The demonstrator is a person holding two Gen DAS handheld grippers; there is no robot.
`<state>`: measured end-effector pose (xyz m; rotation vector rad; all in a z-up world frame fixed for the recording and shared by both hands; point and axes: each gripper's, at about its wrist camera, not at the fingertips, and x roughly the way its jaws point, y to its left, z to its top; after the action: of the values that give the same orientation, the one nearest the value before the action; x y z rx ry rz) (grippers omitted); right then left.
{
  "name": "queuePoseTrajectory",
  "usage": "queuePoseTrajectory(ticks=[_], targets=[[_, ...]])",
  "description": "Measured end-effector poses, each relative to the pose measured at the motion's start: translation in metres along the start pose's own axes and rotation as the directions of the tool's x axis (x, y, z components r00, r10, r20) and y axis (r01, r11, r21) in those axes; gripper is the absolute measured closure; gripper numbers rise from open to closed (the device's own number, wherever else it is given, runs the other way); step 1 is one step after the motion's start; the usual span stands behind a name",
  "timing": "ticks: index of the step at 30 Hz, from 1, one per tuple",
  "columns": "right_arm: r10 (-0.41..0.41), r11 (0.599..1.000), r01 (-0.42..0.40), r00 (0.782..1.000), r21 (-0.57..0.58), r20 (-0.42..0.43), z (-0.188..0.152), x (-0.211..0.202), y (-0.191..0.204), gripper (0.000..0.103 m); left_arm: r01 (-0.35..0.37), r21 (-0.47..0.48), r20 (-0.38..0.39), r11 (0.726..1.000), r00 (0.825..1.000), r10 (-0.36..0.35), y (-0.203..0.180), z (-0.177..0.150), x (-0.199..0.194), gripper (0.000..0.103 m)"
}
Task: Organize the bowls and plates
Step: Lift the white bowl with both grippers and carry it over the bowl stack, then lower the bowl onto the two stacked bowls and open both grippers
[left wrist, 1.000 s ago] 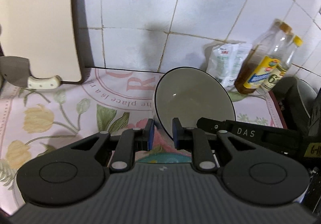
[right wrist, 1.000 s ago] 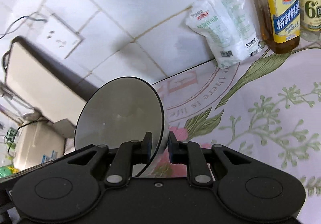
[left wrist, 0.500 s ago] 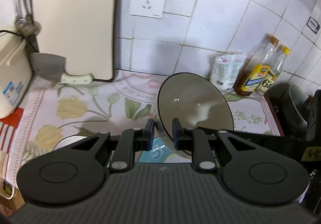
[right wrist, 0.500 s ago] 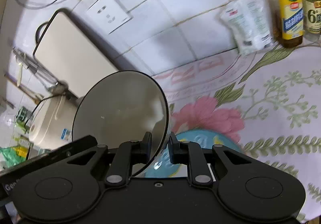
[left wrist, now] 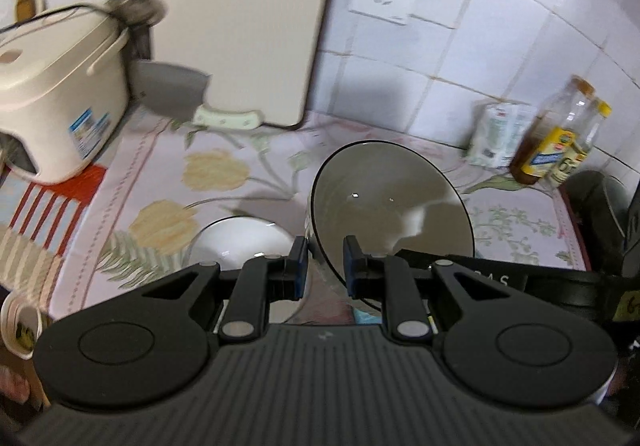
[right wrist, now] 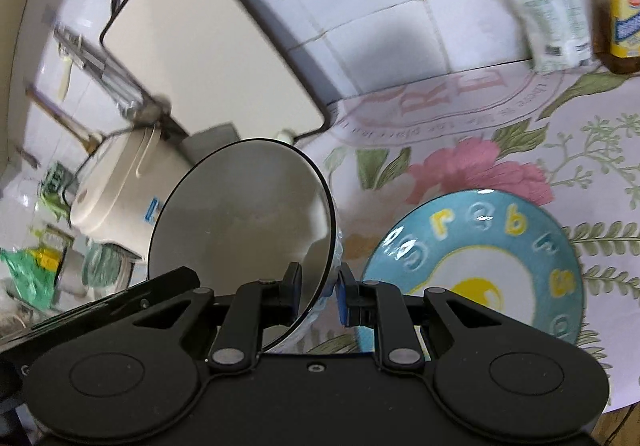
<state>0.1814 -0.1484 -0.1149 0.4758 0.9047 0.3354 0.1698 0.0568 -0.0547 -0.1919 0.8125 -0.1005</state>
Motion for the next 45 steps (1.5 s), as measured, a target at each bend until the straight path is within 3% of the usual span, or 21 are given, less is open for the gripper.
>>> queuePoseTrajectory(ticks=[8,18,23,27,32,36,40,45], targets=[[-0.03,0.995,0.022,0.997,-0.101,-0.078,-0.007,0.036,0.035,0.08,-0.035,-0.075,-0.043,0.997,0.999,0.032,0.045,-0.007,0.013,0.086],[-0.064,0.988,0.043,0.988,-0.148,-0.144,-0.017,0.076,0.052,0.078,-0.077,-0.108,-0.106,0.991,0.992,0.066,0.073,-0.014,0.039,0.086],[-0.134,0.969,0.108,0.985,-0.221,-0.107,-0.025,0.088,0.066,0.077,-0.092,-0.12,-0.121,0.989,0.99,0.078,0.078,-0.016,0.049,0.086],[-0.139,0.961,0.11,0.986,-0.255,-0.097,-0.028,0.093,0.066,0.077,-0.112,-0.101,-0.12,0.989,0.988,0.1,0.076,-0.019,0.053,0.086],[-0.198,0.913,0.174,0.98,-0.368,-0.03,-0.035,0.097,0.078,0.075,-0.116,-0.124,-0.143,0.985,0.985,0.098,0.08,-0.027,0.061,0.086],[-0.198,0.892,0.176,0.98,-0.417,-0.009,-0.039,0.098,0.08,0.073,-0.12,-0.136,-0.145,0.983,0.984,0.1,0.081,-0.028,0.06,0.087],[-0.241,0.841,0.217,0.97,-0.495,0.015,-0.044,0.101,0.085,0.072,-0.1,-0.17,-0.146,0.98,0.986,0.075,0.087,-0.028,0.06,0.087],[-0.229,0.851,0.212,0.973,-0.48,0.023,-0.046,0.105,0.079,0.07,-0.104,-0.147,-0.139,0.984,0.987,0.083,0.085,-0.028,0.059,0.087]])
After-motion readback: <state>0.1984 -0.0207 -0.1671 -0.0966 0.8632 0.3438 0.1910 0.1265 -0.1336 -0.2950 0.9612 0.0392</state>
